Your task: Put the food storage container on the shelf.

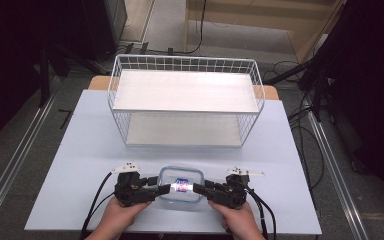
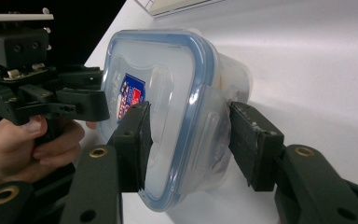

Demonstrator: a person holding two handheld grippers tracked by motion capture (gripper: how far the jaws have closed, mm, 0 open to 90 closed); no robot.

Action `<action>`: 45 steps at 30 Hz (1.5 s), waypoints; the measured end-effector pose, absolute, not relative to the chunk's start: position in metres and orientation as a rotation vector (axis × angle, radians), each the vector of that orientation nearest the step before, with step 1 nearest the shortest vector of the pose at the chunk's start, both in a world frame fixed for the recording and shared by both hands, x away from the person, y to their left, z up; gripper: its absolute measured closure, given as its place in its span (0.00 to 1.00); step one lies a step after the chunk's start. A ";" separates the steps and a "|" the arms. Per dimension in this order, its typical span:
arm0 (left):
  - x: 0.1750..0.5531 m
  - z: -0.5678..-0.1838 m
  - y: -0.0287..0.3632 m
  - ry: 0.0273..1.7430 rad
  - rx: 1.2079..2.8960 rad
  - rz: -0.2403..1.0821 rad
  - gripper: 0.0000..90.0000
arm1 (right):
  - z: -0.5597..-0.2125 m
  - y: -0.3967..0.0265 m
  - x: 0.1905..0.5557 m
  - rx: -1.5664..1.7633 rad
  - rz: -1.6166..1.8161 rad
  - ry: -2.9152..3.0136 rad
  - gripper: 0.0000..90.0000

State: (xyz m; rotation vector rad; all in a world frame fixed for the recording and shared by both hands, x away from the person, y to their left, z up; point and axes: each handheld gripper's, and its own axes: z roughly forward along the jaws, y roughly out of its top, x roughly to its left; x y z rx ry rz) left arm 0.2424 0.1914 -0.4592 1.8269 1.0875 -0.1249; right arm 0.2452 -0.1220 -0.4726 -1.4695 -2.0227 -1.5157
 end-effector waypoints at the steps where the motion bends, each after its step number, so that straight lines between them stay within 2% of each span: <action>1: 0.242 -0.459 0.192 1.088 1.825 -0.119 0.48 | -0.473 -0.122 0.245 -1.467 -1.519 -2.025 0.57; 9: 0.233 -0.452 0.188 1.050 1.868 0.010 0.52 | -0.468 -0.120 0.242 -1.439 -1.576 -2.081 0.59; 14: 0.230 -0.452 0.186 1.032 1.873 0.046 0.52 | -0.464 -0.118 0.237 -1.404 -1.627 -2.174 0.59; 45: 0.208 -0.415 0.182 0.854 1.741 0.333 0.51 | -0.419 -0.116 0.216 -1.232 -2.036 -2.379 0.58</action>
